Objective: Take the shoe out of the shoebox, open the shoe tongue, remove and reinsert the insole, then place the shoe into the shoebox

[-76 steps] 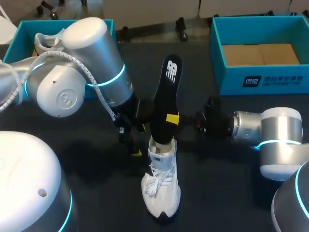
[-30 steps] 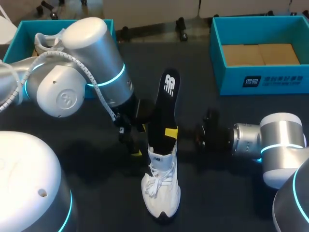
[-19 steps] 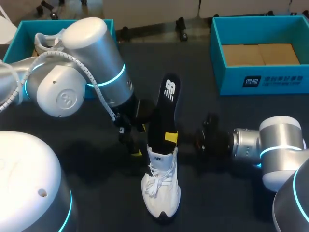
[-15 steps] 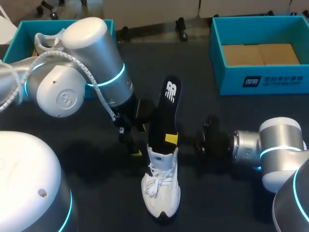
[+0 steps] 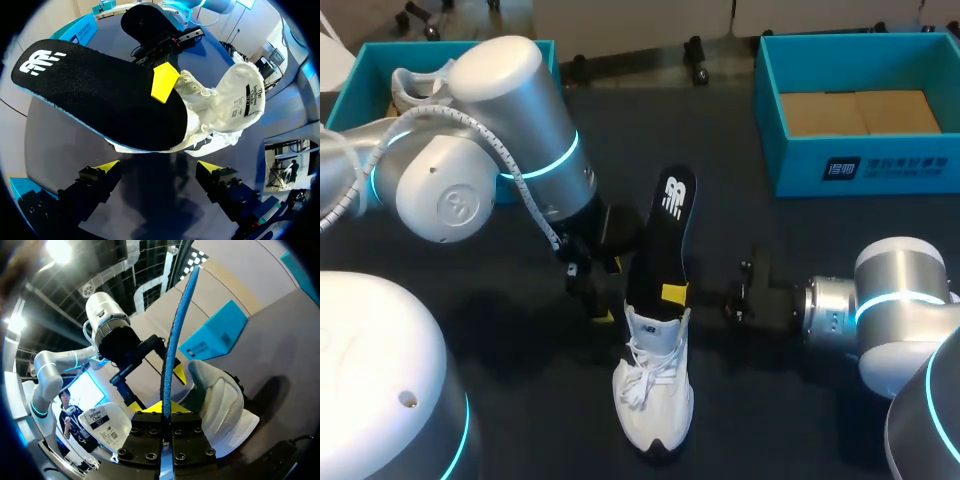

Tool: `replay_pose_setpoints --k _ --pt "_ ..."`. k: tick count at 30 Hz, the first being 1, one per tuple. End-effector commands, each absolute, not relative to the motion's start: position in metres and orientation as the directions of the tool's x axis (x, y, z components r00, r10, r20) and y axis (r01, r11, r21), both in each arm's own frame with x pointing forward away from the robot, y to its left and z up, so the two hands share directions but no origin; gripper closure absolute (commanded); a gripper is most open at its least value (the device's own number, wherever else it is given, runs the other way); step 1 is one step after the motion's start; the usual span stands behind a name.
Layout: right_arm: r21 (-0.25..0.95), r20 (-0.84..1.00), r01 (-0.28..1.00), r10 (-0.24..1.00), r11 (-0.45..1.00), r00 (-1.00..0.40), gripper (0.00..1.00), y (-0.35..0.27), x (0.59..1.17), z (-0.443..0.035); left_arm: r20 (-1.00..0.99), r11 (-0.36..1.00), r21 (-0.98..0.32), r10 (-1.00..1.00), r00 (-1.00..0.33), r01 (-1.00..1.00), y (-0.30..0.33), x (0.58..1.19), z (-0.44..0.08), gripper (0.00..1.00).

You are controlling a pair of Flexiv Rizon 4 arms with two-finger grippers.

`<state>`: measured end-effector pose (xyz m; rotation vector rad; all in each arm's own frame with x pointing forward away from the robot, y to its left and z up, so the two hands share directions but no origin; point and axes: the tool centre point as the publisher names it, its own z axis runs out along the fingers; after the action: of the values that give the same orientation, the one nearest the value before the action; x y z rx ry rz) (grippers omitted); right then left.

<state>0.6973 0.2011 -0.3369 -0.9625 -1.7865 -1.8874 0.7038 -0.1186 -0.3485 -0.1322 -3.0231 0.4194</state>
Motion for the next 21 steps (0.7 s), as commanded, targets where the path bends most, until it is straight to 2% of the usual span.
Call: replay_pose_setpoints --k 1,7,10,21 --pt "0.726 0.687 0.674 0.183 -0.135 -0.703 1.0 0.201 0.696 -0.337 0.073 0.959 -0.274 0.097 -0.993 0.074 -0.118 0.703 -0.348 0.0" --pt "0.736 0.677 0.664 0.176 -0.13 -0.715 1.0 0.202 0.699 -0.333 0.073 0.959 -0.274 0.097 -0.993 0.074 -0.118 0.703 -0.348 0.0" --pt "0.738 0.674 0.663 0.174 -0.127 -0.717 0.91 0.202 0.701 -0.332 0.073 0.959 -0.274 0.097 -0.993 0.074 -0.118 0.703 -0.348 0.0" --pt "0.747 0.664 0.656 0.175 -0.112 -0.727 0.79 0.202 0.704 -0.327 0.073 0.959 -0.274 0.097 -0.993 0.074 -0.118 0.703 -0.348 0.0"
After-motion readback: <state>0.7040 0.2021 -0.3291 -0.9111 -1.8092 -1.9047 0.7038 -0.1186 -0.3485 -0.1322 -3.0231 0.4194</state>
